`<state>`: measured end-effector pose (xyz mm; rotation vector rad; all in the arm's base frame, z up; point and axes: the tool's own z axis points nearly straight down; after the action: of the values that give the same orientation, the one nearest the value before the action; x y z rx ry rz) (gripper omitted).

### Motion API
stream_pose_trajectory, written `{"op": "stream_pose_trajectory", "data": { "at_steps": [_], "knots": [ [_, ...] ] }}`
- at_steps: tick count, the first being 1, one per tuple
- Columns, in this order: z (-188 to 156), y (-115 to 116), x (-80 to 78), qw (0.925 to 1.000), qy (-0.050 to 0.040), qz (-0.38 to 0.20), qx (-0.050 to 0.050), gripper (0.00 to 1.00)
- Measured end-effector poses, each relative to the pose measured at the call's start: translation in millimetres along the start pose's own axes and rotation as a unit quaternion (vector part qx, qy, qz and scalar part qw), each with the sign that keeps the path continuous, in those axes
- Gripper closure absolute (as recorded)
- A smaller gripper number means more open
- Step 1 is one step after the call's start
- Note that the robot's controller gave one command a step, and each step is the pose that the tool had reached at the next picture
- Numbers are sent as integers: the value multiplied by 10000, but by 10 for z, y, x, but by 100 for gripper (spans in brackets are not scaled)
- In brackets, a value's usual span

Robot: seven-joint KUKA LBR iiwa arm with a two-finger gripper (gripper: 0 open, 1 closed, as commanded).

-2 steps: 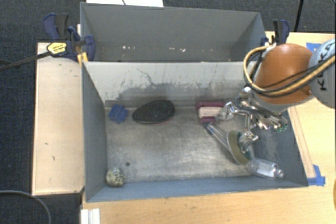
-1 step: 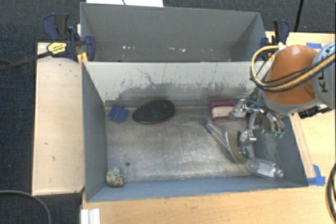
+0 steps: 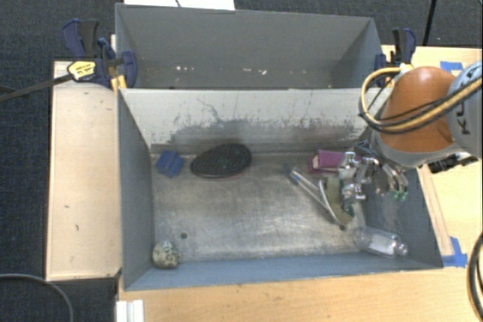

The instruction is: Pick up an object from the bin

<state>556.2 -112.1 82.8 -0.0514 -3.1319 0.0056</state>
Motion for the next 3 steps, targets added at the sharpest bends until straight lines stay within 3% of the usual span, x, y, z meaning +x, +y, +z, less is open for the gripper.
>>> {"op": "stream_pose_trajectory", "data": {
  "at_steps": [1, 2, 3],
  "knots": [
    [-648, 31, -86, 9999, -101, -86, -10, 100],
    [-1459, 22, -139, 9994, -109, -335, -6, 100],
    [-1412, 26, -122, 9995, -64, -320, -18, 0]
  ]
}}
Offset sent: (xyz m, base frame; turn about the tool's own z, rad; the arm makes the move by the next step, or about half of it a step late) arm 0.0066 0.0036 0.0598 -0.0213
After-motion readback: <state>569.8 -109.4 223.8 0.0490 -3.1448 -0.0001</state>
